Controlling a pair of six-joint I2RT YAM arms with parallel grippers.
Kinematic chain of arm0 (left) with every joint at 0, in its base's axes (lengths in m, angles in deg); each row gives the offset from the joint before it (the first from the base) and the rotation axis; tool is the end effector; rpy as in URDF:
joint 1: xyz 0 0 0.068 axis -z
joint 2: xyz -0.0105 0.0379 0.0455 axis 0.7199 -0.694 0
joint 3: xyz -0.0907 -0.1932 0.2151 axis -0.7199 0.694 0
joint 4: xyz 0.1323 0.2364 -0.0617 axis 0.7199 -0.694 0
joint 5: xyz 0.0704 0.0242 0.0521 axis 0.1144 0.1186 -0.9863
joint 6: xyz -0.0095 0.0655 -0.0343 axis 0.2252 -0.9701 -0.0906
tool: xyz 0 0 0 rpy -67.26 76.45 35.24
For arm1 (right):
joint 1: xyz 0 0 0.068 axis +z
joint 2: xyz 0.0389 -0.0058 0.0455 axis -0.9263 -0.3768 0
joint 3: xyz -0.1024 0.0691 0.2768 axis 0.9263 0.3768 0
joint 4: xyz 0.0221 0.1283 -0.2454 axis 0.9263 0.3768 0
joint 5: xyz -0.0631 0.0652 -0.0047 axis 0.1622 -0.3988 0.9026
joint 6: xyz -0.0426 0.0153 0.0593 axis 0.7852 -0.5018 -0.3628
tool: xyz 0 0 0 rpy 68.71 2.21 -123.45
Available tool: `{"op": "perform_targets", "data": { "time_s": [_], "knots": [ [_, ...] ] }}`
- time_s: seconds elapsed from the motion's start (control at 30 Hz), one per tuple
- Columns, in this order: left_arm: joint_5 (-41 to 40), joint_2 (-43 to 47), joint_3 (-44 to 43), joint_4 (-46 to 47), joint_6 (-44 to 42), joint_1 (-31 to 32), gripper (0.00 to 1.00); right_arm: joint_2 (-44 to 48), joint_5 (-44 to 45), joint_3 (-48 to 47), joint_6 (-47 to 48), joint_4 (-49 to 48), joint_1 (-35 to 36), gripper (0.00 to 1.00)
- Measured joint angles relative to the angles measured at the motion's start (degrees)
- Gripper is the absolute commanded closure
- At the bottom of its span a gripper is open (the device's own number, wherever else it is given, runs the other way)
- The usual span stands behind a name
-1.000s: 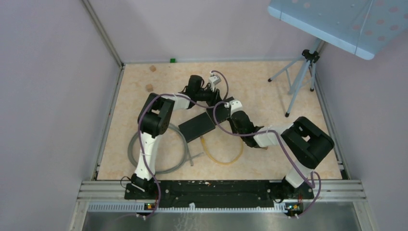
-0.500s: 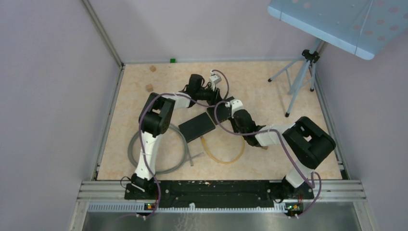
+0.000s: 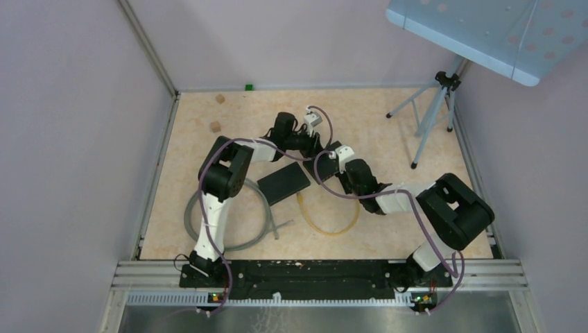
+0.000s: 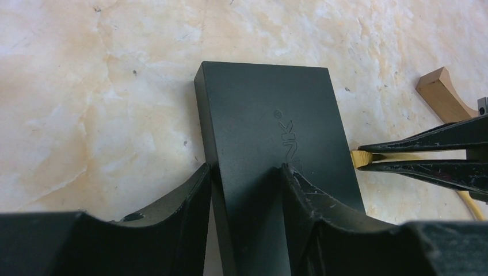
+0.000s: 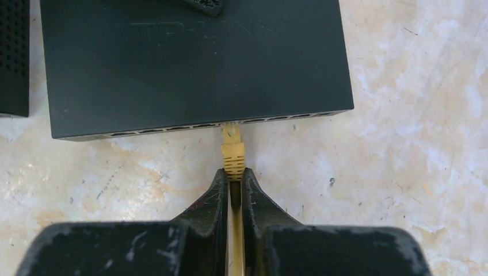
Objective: Insert the plug into the switch port
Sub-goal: Insert the connector into the switch port.
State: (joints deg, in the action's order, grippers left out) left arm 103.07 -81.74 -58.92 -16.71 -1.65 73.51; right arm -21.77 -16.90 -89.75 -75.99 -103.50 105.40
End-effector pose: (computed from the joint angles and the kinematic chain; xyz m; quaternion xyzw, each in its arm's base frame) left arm 0.4430 -0.2813 0.1272 0.3615 0.7362 -0.4498 0.3537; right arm 0.2678 0.1844 0.1390 -0.2356 0.8449 0.0274 0.4795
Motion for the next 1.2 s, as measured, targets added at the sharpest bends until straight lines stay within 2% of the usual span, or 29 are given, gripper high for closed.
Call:
{"op": "perform_targets", "data": {
  "time_s": [0.4, 0.67, 0.93, 1.2],
  "knots": [
    [1.44, -0.52, -2.25, -3.8, -3.72, 0.28, 0.46, 0.98, -10.23, -0.5, 6.49, 2.21, -3.74, 1.0],
    [2.58, -0.63, -3.56, -6.4, -8.44, 0.66, 0.45, 0.92, -11.74, -3.19, 8.13, 7.06, -4.35, 1.0],
    [3.13, -0.63, -3.91, -7.23, -10.88, 0.72, 0.47, 0.24, -10.25, -6.19, 7.61, 12.17, -4.35, 1.0],
    [1.7, -0.63, -4.22, -6.54, -11.89, 0.72, 0.47, -2.16, -1.33, -8.33, 1.95, 12.41, -4.07, 1.0]
  ]
}}
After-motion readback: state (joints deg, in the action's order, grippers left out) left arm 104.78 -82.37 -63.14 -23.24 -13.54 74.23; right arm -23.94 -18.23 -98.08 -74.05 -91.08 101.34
